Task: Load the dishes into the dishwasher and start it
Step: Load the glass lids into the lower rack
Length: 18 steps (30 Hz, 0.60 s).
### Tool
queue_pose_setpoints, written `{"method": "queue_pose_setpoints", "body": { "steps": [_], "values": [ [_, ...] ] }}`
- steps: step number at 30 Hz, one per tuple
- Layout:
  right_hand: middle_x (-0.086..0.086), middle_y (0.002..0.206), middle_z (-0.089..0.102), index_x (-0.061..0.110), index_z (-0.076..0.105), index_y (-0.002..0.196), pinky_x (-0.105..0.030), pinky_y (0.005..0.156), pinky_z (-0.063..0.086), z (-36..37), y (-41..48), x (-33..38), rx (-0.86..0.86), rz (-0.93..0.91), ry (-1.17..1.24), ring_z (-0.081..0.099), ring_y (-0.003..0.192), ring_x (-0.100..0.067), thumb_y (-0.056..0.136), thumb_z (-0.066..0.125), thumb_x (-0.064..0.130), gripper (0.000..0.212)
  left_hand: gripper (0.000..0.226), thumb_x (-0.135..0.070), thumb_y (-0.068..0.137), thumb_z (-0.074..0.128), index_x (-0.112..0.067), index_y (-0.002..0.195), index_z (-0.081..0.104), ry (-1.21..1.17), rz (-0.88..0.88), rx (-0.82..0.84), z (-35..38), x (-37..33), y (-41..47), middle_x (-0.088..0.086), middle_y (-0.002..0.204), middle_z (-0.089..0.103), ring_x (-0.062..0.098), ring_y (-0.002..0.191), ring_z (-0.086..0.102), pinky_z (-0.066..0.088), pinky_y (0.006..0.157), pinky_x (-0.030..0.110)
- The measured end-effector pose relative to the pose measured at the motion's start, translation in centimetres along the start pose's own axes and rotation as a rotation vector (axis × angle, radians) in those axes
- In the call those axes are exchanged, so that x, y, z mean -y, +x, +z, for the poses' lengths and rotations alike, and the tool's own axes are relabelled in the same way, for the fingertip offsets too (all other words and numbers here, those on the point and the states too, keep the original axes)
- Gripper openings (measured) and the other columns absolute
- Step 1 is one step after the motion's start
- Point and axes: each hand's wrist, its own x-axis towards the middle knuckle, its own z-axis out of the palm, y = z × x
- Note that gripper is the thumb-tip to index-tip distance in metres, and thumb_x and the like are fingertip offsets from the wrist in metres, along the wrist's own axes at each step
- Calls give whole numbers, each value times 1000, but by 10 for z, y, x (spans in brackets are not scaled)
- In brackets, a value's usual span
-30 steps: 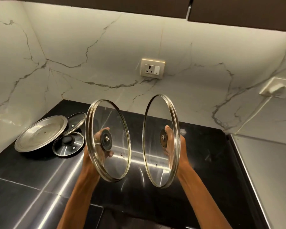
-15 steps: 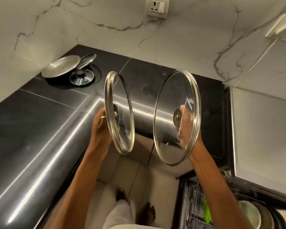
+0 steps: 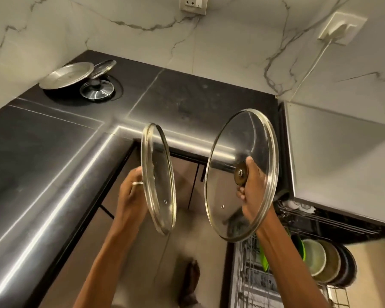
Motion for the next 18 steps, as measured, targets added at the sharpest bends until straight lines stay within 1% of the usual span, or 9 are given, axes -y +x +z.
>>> {"method": "queue_pose_setpoints", "body": {
  "steps": [1, 3, 4, 6, 10, 12, 15, 17, 18],
  "values": [
    [0, 59, 45, 21, 56, 80, -19, 32, 31, -3, -8, -5, -3, 1, -5, 39, 39, -9, 96, 60, 45, 29, 31, -51, 74, 64, -24, 89, 68, 30, -4, 6, 0, 0, -8, -5, 79, 67, 11, 70, 63, 52, 64, 24],
    [-1, 60, 44, 23, 53, 77, -20, 33, 31, -11, -24, -11, -4, 9, -34, 39, 40, -10, 95, 61, 46, 31, 22, -49, 81, 62, -28, 83, 68, 61, 8, 64, -1, 6, -20, -5, 73, 66, 8, 62, 61, 49, 57, 23],
    [-1, 60, 44, 23, 52, 76, -20, 34, 31, -16, -32, -14, -4, 16, -42, 38, 41, -11, 95, 61, 47, 32, 18, -44, 86, 59, -30, 82, 69, 57, -8, 53, 1, 5, -29, -4, 76, 65, 11, 63, 61, 48, 59, 27],
    [-1, 61, 43, 24, 53, 74, -21, 34, 31, -26, -50, -17, -12, 32, -37, 37, 42, -11, 95, 61, 46, 31, 21, -35, 92, 52, -32, 83, 71, 75, -43, 32, 0, 10, -41, 3, 82, 63, 17, 67, 60, 47, 62, 33],
    [-1, 58, 45, 20, 54, 74, -19, 32, 31, -47, -76, -15, -78, 66, -5, 38, 39, -9, 95, 61, 45, 33, 26, -33, 92, 47, -21, 94, 70, 80, -99, 57, 10, 6, -60, 7, 85, 63, 19, 67, 58, 47, 60, 34],
    [-1, 59, 46, 19, 54, 77, -19, 32, 32, -57, -83, -12, -93, 58, 2, 39, 38, -9, 95, 61, 44, 32, 27, -33, 94, 48, -16, 99, 69, 70, -111, 56, 17, 8, -68, 7, 82, 63, 19, 64, 57, 46, 58, 33],
    [-1, 59, 46, 18, 54, 79, -19, 31, 32, -73, -87, -11, -119, 43, 19, 39, 38, -8, 95, 62, 41, 29, 27, -34, 94, 48, -16, 96, 67, 49, -102, 68, 25, 15, -76, 5, 72, 60, 25, 60, 51, 43, 55, 35],
    [0, 58, 47, 18, 55, 79, -18, 31, 32, -88, -86, -12, -117, 39, 39, 39, 38, -7, 96, 62, 39, 28, 28, -34, 91, 47, -14, 96, 66, 41, -92, 69, 35, 17, -81, 0, 68, 59, 25, 62, 49, 43, 56, 34],
    [0, 58, 47, 19, 57, 78, -18, 32, 32, -97, -85, -15, -111, 36, 52, 39, 38, -7, 96, 62, 39, 27, 25, -30, 95, 48, -12, 97, 66, 45, -92, 74, 40, 18, -84, -2, 69, 60, 25, 63, 50, 43, 57, 34]
  ]
}}
